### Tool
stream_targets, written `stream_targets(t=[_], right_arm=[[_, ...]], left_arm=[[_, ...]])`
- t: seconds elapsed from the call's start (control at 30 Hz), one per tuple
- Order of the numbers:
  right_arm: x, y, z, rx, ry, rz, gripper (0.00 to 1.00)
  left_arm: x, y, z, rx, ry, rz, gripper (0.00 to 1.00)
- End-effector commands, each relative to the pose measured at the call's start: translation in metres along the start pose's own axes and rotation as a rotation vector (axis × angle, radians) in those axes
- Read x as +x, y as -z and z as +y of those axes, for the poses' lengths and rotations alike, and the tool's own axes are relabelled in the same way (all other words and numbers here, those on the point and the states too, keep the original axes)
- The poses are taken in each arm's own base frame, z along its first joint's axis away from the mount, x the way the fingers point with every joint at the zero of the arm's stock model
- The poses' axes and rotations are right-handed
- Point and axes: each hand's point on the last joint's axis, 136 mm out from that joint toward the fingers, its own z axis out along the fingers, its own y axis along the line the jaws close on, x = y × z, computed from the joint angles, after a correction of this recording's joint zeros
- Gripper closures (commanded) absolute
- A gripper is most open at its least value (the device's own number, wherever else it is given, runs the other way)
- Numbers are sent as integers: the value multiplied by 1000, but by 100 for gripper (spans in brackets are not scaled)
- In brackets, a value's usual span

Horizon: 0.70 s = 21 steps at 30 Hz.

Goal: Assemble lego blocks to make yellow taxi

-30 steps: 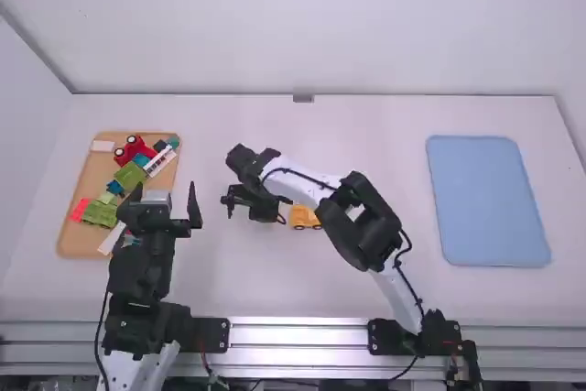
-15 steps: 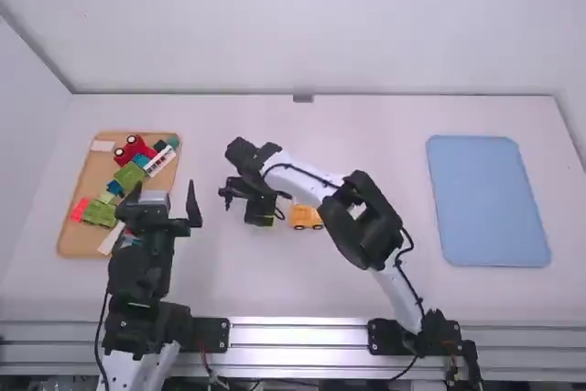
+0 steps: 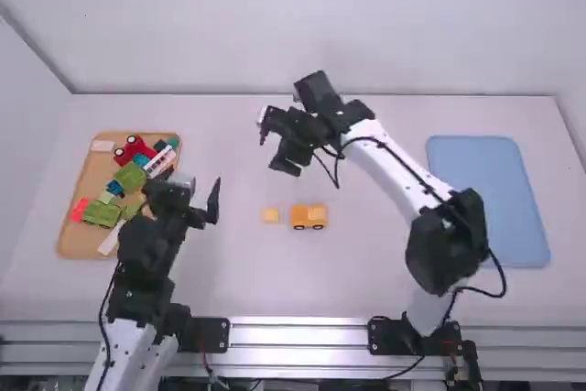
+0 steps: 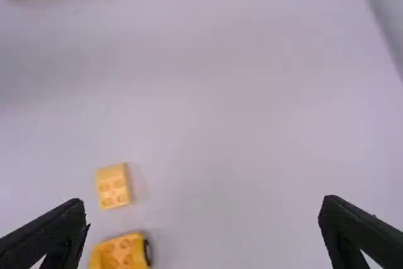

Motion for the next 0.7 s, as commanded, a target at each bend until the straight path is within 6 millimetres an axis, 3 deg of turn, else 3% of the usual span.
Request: stream_targets(t=[0.0,0.07,0.17,0.3,0.47,0.57,0.67], right_arm=[[28,-5,13,-24,-92,-7,2],[39,0,9,39,-136,-30,2],[56,13,13,101,-158,-112,2],[80,33,9,205,-215,-178,2],[112,49,7,307,-209,-228,2],[116,53,21,279,-207,-285,2],[126,52,49,162,-89,-346,1]], left_arm=[[-20,-17,-19,159,-83,6,1],[-18,-34,-29,255,-126,50,1],[-4,-59,-63,558,-248,104,1],[16,-60,-99,913,-364,81,1],[44,-66,-126,1167,-381,55,1],[64,-64,-138,1259,-424,19,1],[90,-60,-152,1339,-438,5,1]])
